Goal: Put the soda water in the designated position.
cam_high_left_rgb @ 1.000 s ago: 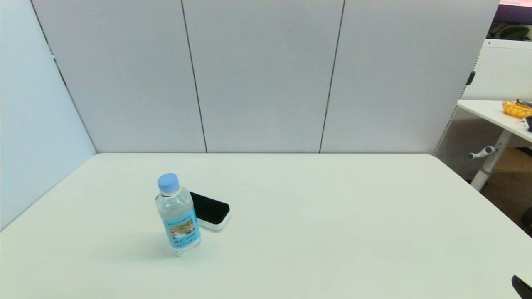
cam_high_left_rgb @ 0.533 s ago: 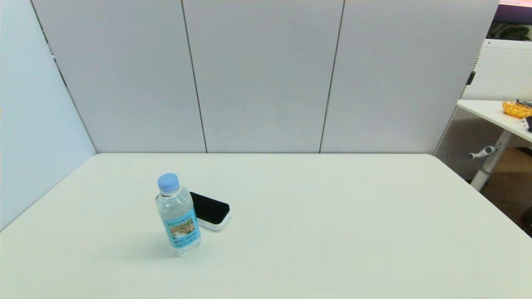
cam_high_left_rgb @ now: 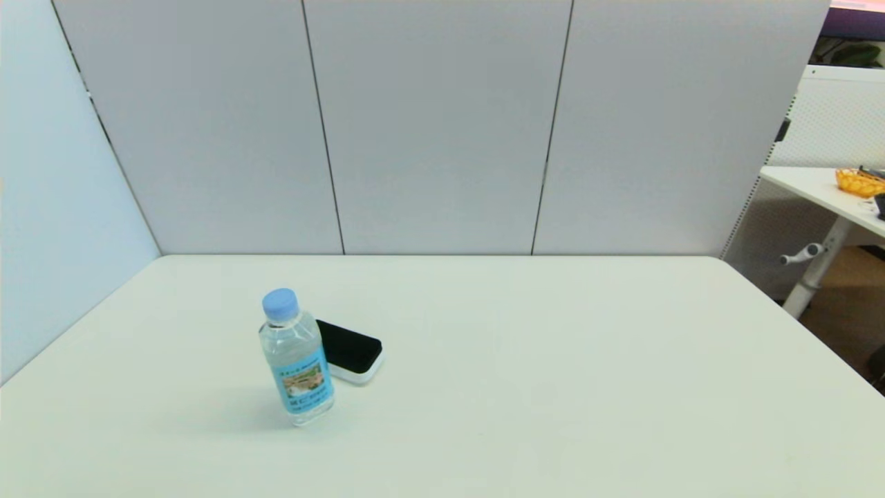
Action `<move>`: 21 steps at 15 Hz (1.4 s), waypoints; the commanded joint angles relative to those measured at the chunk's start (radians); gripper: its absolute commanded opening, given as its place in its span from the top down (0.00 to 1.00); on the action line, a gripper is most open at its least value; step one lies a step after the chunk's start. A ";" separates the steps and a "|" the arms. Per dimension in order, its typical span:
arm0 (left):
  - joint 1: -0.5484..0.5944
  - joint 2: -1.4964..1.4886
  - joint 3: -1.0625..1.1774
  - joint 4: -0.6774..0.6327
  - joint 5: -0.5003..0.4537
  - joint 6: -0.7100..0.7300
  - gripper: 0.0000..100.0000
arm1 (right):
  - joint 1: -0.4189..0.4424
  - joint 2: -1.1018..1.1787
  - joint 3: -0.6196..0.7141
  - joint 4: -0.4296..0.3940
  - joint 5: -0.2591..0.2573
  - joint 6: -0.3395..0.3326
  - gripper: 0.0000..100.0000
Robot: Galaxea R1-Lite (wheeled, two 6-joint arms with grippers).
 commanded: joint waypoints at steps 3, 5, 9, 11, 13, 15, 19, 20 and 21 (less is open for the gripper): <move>0.000 0.000 0.000 0.000 0.001 -0.002 0.00 | 0.000 -0.017 0.001 0.000 -0.004 0.006 0.00; 0.000 0.000 0.000 0.000 0.001 -0.002 0.00 | 0.000 -0.017 0.001 0.000 -0.004 0.008 0.00; 0.000 0.000 0.000 0.000 0.001 -0.002 0.00 | 0.000 -0.017 0.001 0.003 -0.004 0.006 0.00; 0.000 0.000 0.000 0.000 0.001 -0.002 0.00 | 0.000 -0.017 0.001 0.005 -0.005 0.006 0.00; 0.000 0.000 0.000 0.000 0.001 -0.002 0.00 | 0.000 -0.017 0.001 0.005 -0.016 0.008 0.00; 0.000 0.000 0.000 0.000 0.001 -0.002 0.00 | 0.000 -0.017 0.001 0.003 -0.025 0.006 0.00; 0.000 0.000 0.000 0.000 0.001 -0.002 0.00 | 0.000 -0.017 0.001 0.005 -0.025 0.006 0.00; 0.000 0.000 0.000 0.000 0.001 -0.002 0.00 | 0.000 -0.017 0.001 0.003 -0.025 0.006 0.00; 0.000 0.000 0.000 0.000 0.001 -0.002 0.00 | 0.000 -0.017 0.001 0.003 -0.025 0.009 0.00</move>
